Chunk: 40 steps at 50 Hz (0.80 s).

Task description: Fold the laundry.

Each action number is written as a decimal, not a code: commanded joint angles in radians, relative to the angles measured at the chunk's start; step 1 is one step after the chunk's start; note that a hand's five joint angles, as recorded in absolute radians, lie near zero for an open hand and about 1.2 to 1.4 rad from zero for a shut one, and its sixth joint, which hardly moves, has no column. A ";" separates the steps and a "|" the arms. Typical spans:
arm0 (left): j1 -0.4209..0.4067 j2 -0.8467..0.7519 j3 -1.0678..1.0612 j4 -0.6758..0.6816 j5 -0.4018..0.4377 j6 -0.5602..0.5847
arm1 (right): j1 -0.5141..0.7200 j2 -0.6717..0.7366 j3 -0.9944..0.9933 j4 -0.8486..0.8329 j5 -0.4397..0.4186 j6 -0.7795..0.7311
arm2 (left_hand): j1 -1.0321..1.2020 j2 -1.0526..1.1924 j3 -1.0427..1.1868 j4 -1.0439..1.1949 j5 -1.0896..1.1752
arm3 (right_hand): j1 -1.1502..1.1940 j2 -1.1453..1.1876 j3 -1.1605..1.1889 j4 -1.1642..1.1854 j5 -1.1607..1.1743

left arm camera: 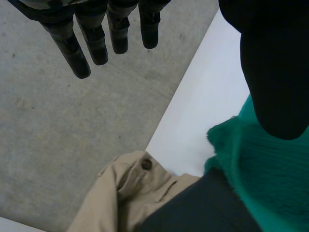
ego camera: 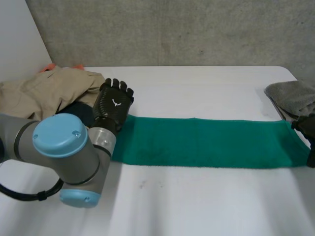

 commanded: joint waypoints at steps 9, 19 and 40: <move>-0.015 -0.003 -0.018 -0.001 -0.004 -0.053 | -0.016 0.203 -0.030 -0.176 -0.030 -0.041 | -0.019 -0.028 -0.033 -0.030 -0.047 | 0.645 0.619 0.624 0.606 0.601; -0.018 0.018 -0.027 -0.004 -0.006 -0.053 | -0.150 0.154 -0.056 -0.298 0.086 -0.078 | -0.019 -0.028 -0.033 -0.030 -0.047 | 1.197 1.172 1.177 1.159 1.153; -0.008 0.138 -0.108 -0.008 -0.007 -0.057 | 0.356 -0.021 -0.084 -0.432 -0.039 -0.061 | -0.019 -0.028 -0.033 -0.030 -0.047 | 1.197 1.172 1.177 1.159 1.153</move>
